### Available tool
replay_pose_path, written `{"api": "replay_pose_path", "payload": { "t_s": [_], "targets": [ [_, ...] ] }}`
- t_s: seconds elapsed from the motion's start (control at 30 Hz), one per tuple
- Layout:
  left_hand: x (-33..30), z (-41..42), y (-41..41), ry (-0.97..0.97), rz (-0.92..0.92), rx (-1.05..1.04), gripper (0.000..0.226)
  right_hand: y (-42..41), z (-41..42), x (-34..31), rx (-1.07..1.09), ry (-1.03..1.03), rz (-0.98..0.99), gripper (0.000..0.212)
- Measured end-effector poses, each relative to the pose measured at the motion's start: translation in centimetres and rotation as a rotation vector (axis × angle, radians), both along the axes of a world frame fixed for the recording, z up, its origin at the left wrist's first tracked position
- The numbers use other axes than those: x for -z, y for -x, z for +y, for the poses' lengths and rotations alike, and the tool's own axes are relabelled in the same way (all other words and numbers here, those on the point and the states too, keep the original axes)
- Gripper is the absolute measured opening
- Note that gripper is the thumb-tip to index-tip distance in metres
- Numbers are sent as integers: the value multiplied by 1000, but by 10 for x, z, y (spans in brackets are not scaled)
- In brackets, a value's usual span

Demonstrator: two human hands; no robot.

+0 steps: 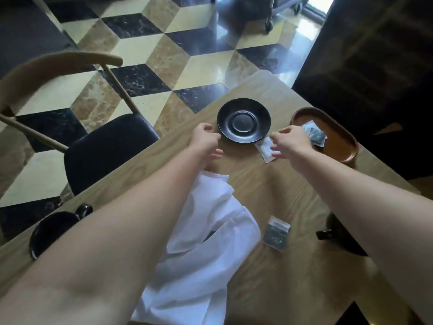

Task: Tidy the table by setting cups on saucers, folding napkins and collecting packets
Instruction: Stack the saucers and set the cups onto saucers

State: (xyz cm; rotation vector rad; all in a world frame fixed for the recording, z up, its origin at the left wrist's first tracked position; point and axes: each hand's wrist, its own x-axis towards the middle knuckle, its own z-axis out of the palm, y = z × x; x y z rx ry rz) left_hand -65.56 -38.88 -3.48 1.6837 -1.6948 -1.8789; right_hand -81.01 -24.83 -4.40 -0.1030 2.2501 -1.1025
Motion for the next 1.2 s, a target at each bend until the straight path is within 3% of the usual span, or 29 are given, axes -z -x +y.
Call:
{"api": "replay_pose_path", "payload": {
  "t_s": [0.1,0.3,0.5,0.73,0.93,1.2],
  "targets": [
    [17,-9,19,-28,20,-3,45,17,-21,10,13,-10,21,14],
    [39,-9,35,-37,88,-53,32,28,-39,34,64,7,-12,29],
    [34,-13,35,5,94,-160,29,17,-43,34,-29,-88,74,20],
    [-1,-25,-47,-33,148,-357,37,-40,-79,-5,-192,79,-11,28],
    [-14,-16,-143,-150,269,-633,33,-115,-119,-14,-418,59,-24,32],
    [-7,-11,-212,-250,265,-877,58,-187,-152,-6,-629,30,23,34]
  ]
}}
